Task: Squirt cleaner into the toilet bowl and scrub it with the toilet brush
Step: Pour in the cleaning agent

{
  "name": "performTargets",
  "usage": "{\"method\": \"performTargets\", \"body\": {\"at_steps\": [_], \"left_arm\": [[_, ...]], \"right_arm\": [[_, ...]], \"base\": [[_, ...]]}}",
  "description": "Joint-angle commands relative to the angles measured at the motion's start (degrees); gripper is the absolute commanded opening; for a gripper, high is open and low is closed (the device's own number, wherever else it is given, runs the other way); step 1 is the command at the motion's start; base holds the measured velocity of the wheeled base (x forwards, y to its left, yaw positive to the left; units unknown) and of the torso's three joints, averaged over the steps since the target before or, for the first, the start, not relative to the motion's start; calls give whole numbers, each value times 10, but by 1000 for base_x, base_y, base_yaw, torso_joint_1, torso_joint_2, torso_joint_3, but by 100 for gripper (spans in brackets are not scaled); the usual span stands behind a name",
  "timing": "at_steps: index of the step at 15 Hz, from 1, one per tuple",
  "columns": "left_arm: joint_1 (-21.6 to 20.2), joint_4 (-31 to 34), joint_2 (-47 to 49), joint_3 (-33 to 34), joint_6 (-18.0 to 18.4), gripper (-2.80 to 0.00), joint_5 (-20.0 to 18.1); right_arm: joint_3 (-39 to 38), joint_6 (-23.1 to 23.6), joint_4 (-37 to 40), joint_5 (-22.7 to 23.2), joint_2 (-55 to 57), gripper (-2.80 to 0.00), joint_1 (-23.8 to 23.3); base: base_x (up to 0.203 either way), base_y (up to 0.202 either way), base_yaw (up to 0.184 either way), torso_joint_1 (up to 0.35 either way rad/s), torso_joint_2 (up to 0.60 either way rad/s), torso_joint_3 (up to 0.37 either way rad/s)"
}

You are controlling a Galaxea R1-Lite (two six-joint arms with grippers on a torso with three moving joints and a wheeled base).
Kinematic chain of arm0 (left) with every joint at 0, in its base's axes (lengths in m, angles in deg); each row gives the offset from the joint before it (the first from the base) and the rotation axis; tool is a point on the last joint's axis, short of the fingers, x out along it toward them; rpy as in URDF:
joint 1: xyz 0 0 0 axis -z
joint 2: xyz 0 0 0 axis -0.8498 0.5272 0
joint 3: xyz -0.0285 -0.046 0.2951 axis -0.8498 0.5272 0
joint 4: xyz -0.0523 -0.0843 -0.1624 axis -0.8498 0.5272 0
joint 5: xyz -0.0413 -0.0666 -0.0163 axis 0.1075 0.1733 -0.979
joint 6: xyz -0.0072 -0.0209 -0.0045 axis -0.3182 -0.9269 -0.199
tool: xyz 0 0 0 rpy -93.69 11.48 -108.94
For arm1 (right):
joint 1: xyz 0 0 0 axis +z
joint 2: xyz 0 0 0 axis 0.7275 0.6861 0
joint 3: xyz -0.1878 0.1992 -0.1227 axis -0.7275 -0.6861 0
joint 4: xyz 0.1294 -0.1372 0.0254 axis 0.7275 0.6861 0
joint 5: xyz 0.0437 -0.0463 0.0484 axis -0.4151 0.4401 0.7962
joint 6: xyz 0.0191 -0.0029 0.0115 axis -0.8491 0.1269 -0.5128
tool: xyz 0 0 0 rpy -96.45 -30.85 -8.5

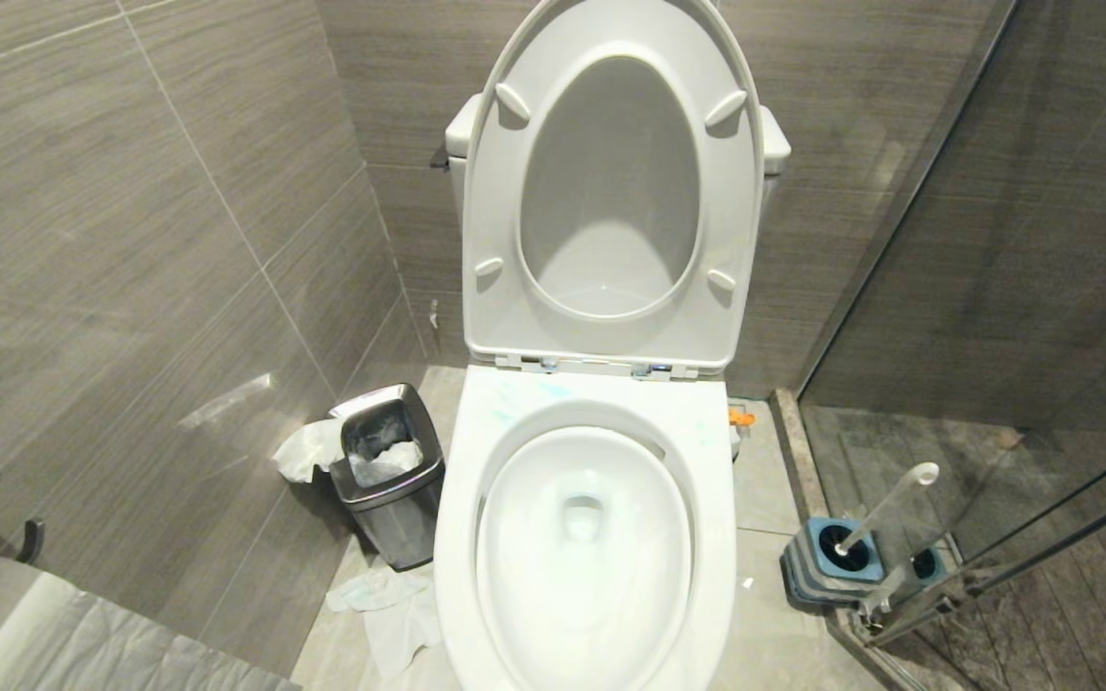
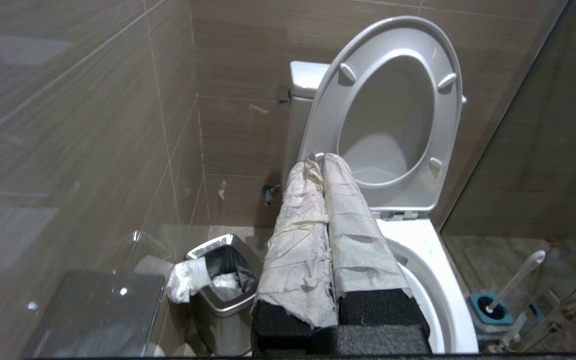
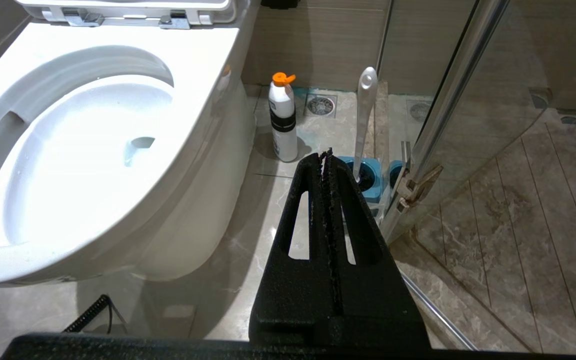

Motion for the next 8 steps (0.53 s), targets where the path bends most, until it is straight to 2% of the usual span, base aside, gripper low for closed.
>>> {"method": "performTargets", "body": {"at_steps": [1,6,8], "left_arm": [[-6,-2,-79,53,2,-280,-1],[7,-15,-173,139,45,-280,3],[8,-16,-214,177,51,-280,4]], "right_arm": [[0,0,0,0,0,-280,0],[-1,0,0,0,0,-280,0],[0,0,0,0,0,-280,0]], "base": [[0,0,0,0,0,0],[0,0,0,0,0,0],[0,0,0,0,0,0]]}}
